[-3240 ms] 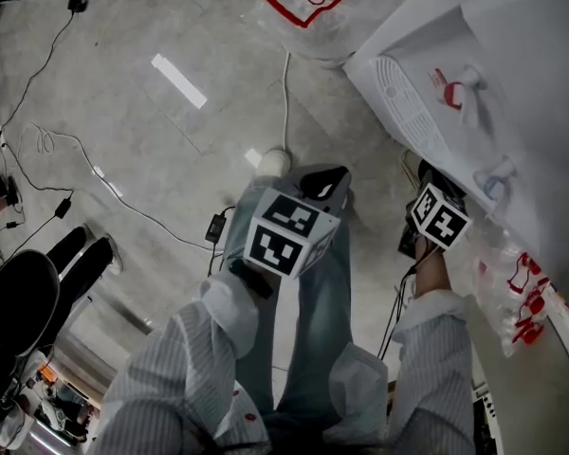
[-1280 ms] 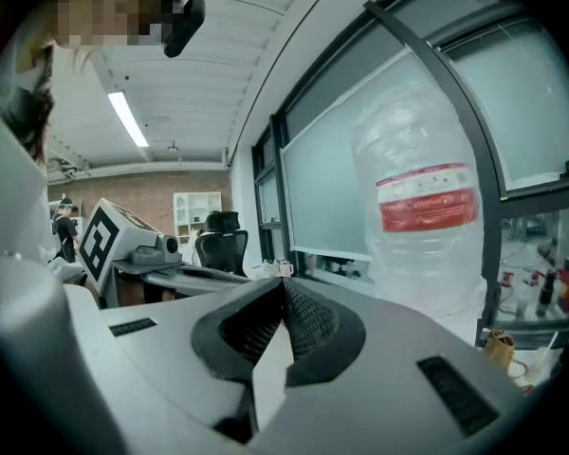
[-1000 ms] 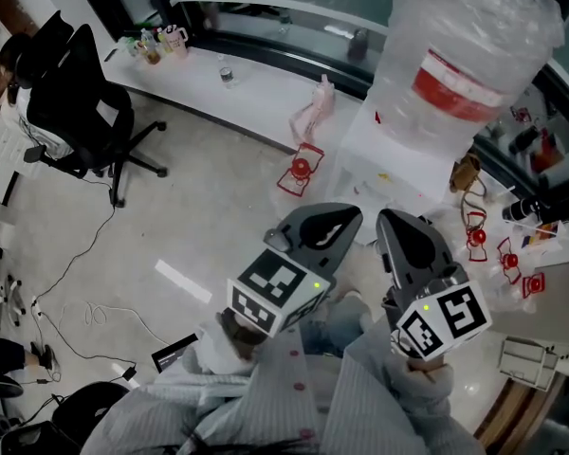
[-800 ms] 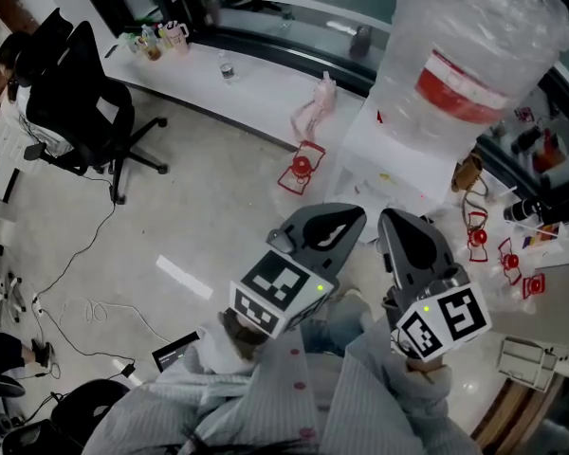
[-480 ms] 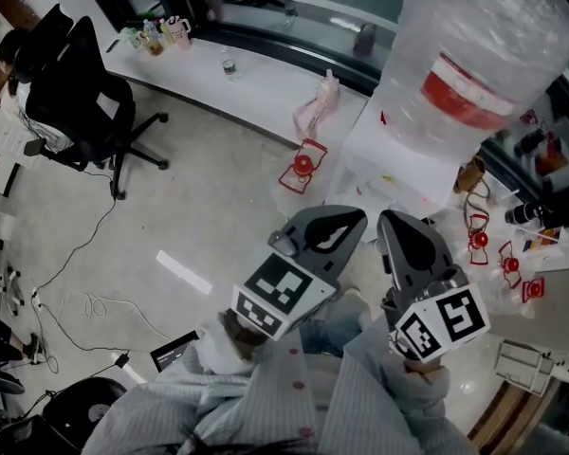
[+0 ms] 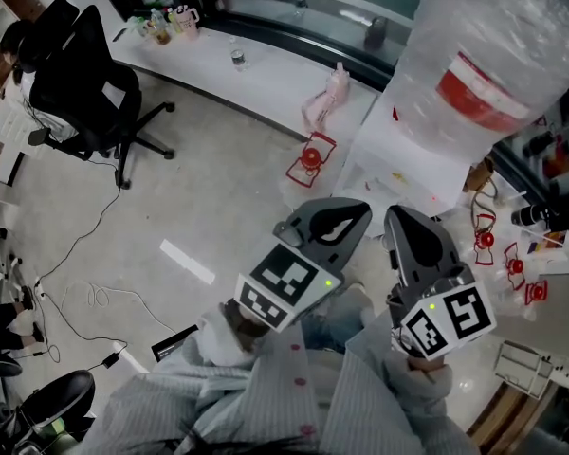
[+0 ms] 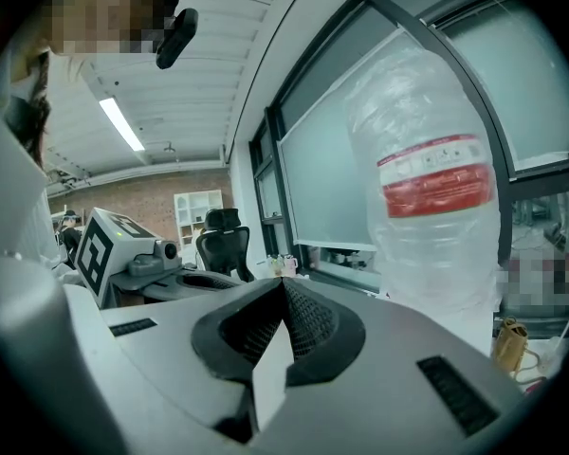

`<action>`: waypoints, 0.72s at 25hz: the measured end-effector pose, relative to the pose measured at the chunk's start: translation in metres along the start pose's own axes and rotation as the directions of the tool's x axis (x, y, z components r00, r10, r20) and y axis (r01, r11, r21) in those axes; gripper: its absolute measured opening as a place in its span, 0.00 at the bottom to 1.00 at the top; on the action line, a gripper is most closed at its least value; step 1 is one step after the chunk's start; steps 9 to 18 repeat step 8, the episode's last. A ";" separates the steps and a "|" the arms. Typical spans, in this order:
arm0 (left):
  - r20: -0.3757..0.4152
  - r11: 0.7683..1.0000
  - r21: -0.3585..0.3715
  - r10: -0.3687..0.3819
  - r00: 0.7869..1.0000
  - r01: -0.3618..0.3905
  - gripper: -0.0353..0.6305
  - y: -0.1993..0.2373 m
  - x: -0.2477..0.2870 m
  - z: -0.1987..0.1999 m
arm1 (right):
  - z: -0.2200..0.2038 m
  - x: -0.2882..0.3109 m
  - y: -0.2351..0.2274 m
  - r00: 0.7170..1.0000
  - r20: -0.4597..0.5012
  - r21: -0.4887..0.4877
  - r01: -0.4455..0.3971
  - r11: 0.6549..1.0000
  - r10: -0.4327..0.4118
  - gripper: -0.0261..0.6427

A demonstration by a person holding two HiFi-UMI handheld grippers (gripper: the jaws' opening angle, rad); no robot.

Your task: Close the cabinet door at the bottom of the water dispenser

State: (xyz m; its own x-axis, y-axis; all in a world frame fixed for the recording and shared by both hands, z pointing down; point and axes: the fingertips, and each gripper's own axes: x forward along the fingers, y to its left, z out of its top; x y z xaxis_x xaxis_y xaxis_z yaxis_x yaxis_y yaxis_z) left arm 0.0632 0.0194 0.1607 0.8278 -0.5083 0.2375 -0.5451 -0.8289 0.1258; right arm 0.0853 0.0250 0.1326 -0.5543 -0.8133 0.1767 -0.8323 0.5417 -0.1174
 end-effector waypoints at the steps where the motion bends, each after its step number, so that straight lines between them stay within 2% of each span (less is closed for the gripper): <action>1: 0.002 1.000 0.002 0.000 1.000 0.000 0.07 0.001 0.000 0.001 | 0.000 0.000 0.000 1.000 0.000 0.002 0.000 1.000 0.000 0.06; 18: 0.010 1.000 -0.006 0.003 1.000 -0.003 0.07 0.002 -0.002 0.004 | -0.001 0.000 0.001 1.000 -0.002 0.005 0.001 1.000 -0.001 0.06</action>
